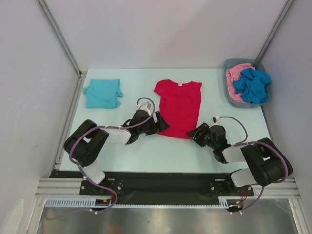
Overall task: Fold and stack the t-shirts
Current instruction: Fold the tshirt
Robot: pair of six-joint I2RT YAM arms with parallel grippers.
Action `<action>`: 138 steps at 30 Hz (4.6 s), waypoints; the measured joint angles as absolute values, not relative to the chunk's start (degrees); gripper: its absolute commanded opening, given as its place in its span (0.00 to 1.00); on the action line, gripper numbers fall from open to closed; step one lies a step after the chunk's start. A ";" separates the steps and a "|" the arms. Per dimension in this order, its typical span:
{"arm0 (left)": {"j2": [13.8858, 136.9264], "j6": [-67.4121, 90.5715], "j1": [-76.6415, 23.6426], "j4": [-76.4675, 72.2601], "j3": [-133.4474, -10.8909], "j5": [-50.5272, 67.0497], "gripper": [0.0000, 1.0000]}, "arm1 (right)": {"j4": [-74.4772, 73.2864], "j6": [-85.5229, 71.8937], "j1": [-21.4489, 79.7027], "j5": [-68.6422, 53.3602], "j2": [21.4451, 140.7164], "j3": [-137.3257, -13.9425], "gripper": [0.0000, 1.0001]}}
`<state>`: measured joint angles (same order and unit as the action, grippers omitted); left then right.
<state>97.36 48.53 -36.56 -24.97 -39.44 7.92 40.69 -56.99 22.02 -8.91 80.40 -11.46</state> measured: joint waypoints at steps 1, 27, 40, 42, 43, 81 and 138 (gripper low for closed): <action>97.36 48.53 -36.47 -24.95 -39.44 7.97 0.91 | 40.95 -56.99 22.20 -8.91 80.95 -11.84 0.50; 97.65 48.60 -35.90 -23.07 -38.17 8.36 0.00 | 36.56 -55.20 22.31 -8.43 80.73 -16.38 0.00; 88.16 51.22 -40.27 -19.88 -33.06 5.52 0.00 | 29.69 -54.74 22.39 -7.94 73.95 -16.47 0.00; 84.93 52.23 -42.87 -18.68 -31.75 4.16 0.00 | 27.20 -54.68 22.79 -7.38 70.76 -16.36 0.00; 83.07 52.80 -44.47 -18.24 -30.81 3.49 0.00 | 25.78 -54.59 22.98 -6.98 68.60 -16.08 0.00; 98.28 42.26 -30.59 6.70 -71.42 -5.15 0.00 | 10.50 -46.85 15.25 -10.07 98.41 -64.53 0.00; 114.98 37.54 -21.67 13.58 -87.85 1.69 1.00 | 13.67 -43.03 15.33 -10.17 106.00 -74.81 0.44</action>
